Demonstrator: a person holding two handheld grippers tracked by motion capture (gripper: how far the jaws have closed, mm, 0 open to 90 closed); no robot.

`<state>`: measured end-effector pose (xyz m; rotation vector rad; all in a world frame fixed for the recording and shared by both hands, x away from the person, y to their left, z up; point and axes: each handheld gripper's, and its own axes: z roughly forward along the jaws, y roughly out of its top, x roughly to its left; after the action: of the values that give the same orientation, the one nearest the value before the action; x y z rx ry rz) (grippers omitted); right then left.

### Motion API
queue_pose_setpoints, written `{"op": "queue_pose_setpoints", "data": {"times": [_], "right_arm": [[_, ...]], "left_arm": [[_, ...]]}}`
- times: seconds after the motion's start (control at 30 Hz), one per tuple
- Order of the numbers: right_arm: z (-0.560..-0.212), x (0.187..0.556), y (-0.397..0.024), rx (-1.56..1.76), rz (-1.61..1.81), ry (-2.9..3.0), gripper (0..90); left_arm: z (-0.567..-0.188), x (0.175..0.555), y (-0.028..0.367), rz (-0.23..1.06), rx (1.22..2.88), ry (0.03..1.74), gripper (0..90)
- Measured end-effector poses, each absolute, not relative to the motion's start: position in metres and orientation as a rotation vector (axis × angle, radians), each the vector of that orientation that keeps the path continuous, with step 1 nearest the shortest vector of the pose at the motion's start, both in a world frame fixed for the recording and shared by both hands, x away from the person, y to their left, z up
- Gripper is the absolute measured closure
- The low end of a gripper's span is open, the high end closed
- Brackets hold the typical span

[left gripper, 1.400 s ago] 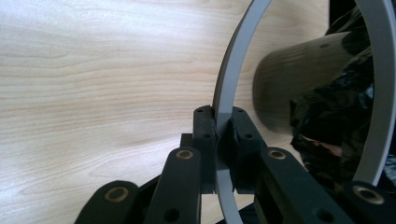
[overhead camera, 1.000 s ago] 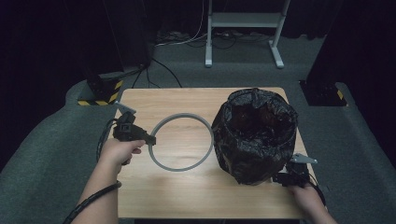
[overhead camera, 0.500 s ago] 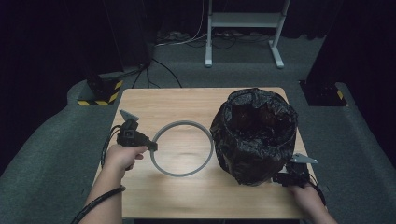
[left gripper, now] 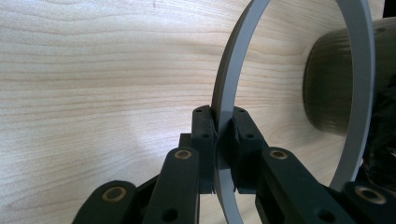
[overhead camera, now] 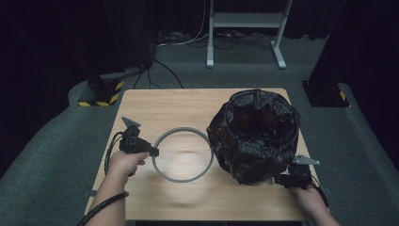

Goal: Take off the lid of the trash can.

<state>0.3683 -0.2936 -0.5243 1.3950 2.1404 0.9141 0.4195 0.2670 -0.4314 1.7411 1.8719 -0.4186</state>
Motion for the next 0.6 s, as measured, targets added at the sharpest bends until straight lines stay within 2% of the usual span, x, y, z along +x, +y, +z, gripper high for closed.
{"op": "queue_pose_setpoints", "data": {"times": [0.6], "right_arm": [[-0.524, 0.368, -0.294, 1.395, 0.913, 2.141, 10.1]], "left_arm": [[-0.468, 0.415, 0.260, -0.402, 1.711, 1.874, 82.2]]}}
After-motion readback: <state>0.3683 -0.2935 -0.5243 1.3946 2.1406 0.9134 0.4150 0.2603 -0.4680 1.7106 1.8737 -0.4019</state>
